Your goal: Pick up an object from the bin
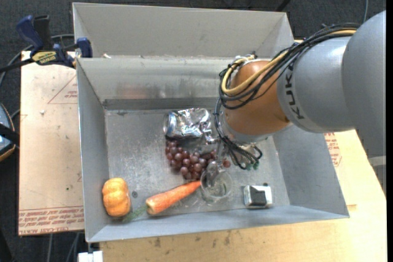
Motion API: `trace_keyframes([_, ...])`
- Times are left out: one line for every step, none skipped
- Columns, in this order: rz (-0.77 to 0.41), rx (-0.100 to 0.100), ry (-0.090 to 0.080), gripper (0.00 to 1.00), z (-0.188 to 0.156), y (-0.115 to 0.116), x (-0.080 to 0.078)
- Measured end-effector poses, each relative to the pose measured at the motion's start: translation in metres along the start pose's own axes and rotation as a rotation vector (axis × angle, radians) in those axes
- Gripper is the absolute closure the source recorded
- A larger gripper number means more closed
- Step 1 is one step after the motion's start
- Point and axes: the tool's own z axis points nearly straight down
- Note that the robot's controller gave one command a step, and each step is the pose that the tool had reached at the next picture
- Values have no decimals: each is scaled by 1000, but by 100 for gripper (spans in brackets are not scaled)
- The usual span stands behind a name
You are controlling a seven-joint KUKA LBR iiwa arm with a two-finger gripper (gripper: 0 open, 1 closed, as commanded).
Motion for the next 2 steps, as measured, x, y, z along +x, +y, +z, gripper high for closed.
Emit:
trace_keyframes([0, 0, 4, 100, -3, 0, 1])
trace_keyframes([-1, 0, 22, 100, -20, 0, 4])
